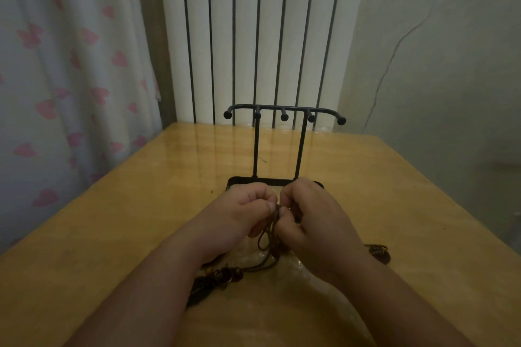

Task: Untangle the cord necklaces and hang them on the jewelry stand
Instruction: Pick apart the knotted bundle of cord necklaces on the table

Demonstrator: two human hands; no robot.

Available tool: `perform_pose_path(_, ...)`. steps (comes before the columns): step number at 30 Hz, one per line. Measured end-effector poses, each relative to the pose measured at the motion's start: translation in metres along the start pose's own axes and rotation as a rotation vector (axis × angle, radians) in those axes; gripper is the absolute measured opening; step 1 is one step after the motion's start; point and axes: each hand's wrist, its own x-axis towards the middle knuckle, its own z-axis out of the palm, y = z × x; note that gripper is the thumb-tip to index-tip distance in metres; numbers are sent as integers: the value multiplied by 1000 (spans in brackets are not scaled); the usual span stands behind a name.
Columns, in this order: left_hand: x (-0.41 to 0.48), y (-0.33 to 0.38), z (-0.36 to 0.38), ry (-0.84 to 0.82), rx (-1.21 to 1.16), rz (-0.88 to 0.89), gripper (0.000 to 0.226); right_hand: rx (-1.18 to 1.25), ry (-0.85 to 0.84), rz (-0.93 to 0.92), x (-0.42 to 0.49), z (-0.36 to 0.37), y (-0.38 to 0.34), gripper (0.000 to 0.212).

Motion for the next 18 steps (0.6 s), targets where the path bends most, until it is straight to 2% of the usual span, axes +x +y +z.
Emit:
perform_pose_path(7,0,0,2,-2,-32,-4,16,24,34,-6,0,2,1,19)
perform_pose_path(11,-1,0,1,42,-31,5,17,73,53,17,0,1,4,5)
perform_pose_path(18,-3,5,0,85,5,2,26,97,37,12,0,-1,4,5)
